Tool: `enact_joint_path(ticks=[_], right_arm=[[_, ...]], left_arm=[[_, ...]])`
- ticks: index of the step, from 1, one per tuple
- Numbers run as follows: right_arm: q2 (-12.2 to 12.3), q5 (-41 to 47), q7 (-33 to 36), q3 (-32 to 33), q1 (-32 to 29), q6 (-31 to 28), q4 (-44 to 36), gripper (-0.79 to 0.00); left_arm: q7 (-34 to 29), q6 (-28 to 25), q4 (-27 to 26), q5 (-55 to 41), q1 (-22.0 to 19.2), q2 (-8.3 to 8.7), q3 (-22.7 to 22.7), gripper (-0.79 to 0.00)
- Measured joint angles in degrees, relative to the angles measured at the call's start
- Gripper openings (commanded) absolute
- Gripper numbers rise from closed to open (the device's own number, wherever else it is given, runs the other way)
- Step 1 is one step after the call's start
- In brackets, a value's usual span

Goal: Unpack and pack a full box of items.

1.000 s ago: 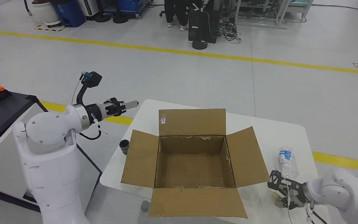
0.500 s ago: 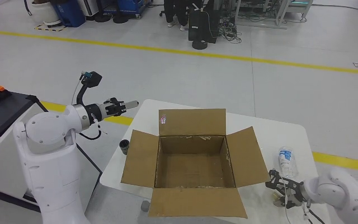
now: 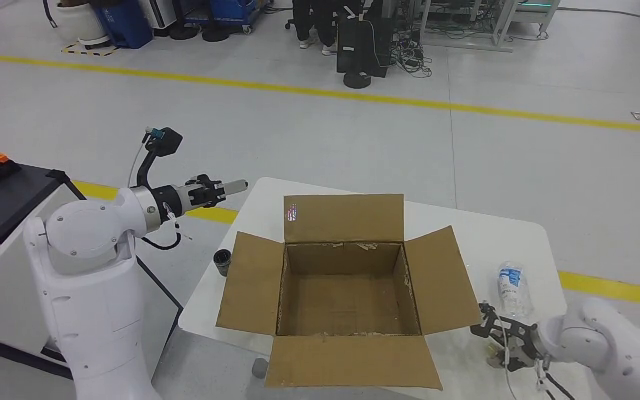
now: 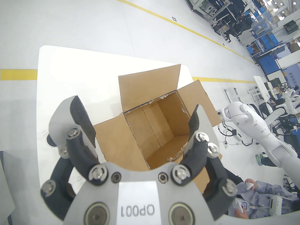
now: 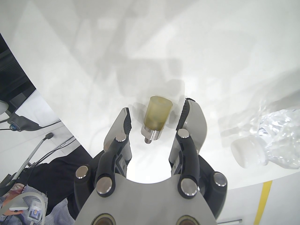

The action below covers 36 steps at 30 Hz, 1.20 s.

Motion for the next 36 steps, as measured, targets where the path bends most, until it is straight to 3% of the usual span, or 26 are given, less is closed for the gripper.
enact_joint_path(ticks=[4,7,21,36], right_arm=[[0.0,-0.5,0.1,0.1,-0.2,0.4,-0.4,-0.542],[-0.1,-0.9,0.0,0.2,-0.3,0.8,-0.5,-0.785],[0.3,-2.5,-1.2,2.3,-1.7,1.6,-1.6,-0.785],[2.1,4.5,-0.6,8.4,-3.9,-2.3,0.0,-0.785]], left_arm=[[0.0,0.0,0.0,0.0,0.0,0.0,0.0,0.0],[0.0,0.0,0.0,0.0,0.0,0.0,0.0,0.0],[0.0,0.0,0.0,0.0,0.0,0.0,0.0,0.0],[0.0,0.0,0.0,0.0,0.0,0.0,0.0,0.0]])
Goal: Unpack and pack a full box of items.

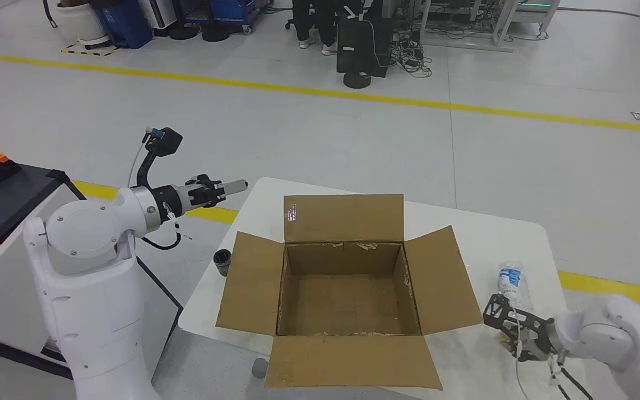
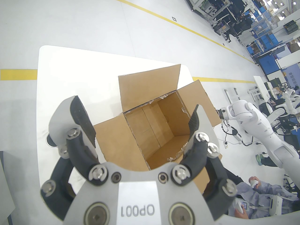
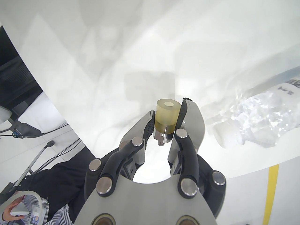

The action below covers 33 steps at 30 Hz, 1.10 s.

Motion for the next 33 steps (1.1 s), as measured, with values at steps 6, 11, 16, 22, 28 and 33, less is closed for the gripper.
enact_joint_path(ticks=[6,11,16,22,28,33], right_arm=[[2.0,6.8,0.9,6.8,-2.3,-3.1,0.5,-0.785],[4.2,11.4,0.5,14.3,-5.8,-4.1,-1.5,-0.785],[6.1,15.2,1.3,21.2,-9.5,-3.2,-4.4,-0.785],[7.4,18.7,3.8,27.1,-13.9,-0.7,-7.4,-0.785],[7.4,18.7,3.8,27.1,-13.9,-0.7,-7.4,-0.785],[7.4,18.7,3.8,27.1,-13.9,-0.7,-7.4,-0.785]], left_arm=[[0.0,0.0,0.0,0.0,0.0,0.0,0.0,0.0],[0.0,0.0,0.0,0.0,0.0,0.0,0.0,0.0],[0.0,0.0,0.0,0.0,0.0,0.0,0.0,0.0],[0.0,0.0,0.0,0.0,0.0,0.0,0.0,0.0],[0.0,0.0,0.0,0.0,0.0,0.0,0.0,0.0],[0.0,0.0,0.0,0.0,0.0,0.0,0.0,0.0]])
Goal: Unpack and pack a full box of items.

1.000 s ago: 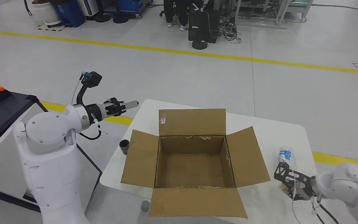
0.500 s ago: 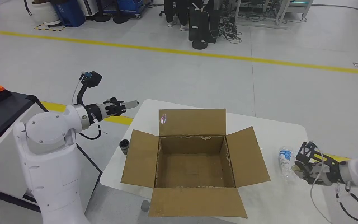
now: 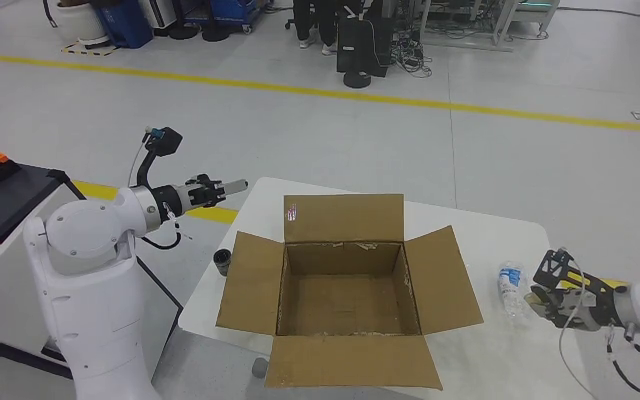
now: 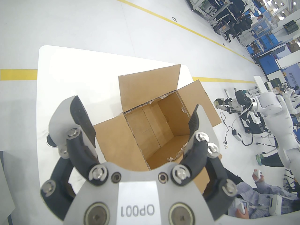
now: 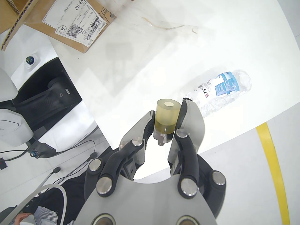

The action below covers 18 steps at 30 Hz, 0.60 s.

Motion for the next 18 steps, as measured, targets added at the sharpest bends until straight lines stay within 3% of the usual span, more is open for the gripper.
enact_joint_path(ticks=[10,18], right_arm=[[-0.1,-1.2,-1.2,0.1,0.1,0.7,-0.7,-0.785],[0.0,0.3,-1.9,4.9,1.2,0.8,-3.3,-0.785]], left_arm=[[0.0,0.0,0.0,0.0,0.0,0.0,0.0,0.0],[0.0,0.0,0.0,0.0,0.0,0.0,0.0,0.0]])
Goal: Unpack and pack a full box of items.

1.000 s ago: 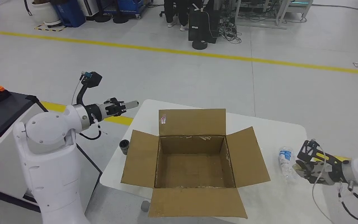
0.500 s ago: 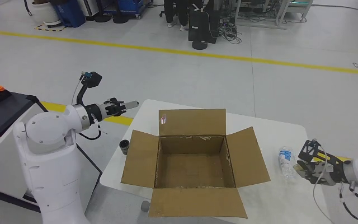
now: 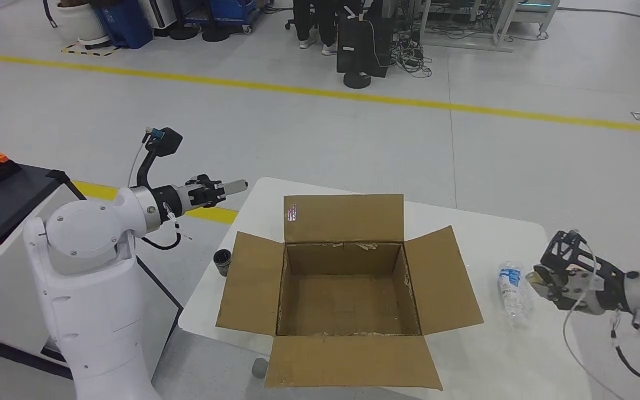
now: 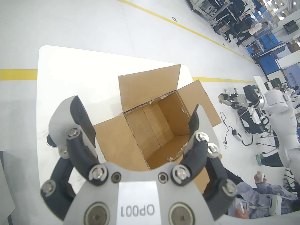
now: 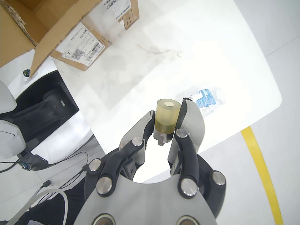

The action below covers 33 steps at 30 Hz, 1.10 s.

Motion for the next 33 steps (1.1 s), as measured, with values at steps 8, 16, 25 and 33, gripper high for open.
enact_joint_path(ticks=[8,16,25,33], right_arm=[[0.2,0.9,1.7,4.3,1.3,0.9,-7.2,-0.785],[1.0,2.7,3.6,1.8,4.2,0.9,-13.1,-0.785],[2.2,4.0,4.3,-7.1,11.5,1.7,-17.8,-0.785],[0.7,3.1,4.2,-19.0,23.0,2.2,-18.8,-0.785]], left_arm=[[0.0,0.0,0.0,0.0,0.0,0.0,0.0,0.0],[0.0,0.0,0.0,0.0,0.0,0.0,0.0,0.0],[0.0,0.0,0.0,0.0,0.0,0.0,0.0,0.0],[0.0,0.0,0.0,0.0,0.0,0.0,0.0,0.0]])
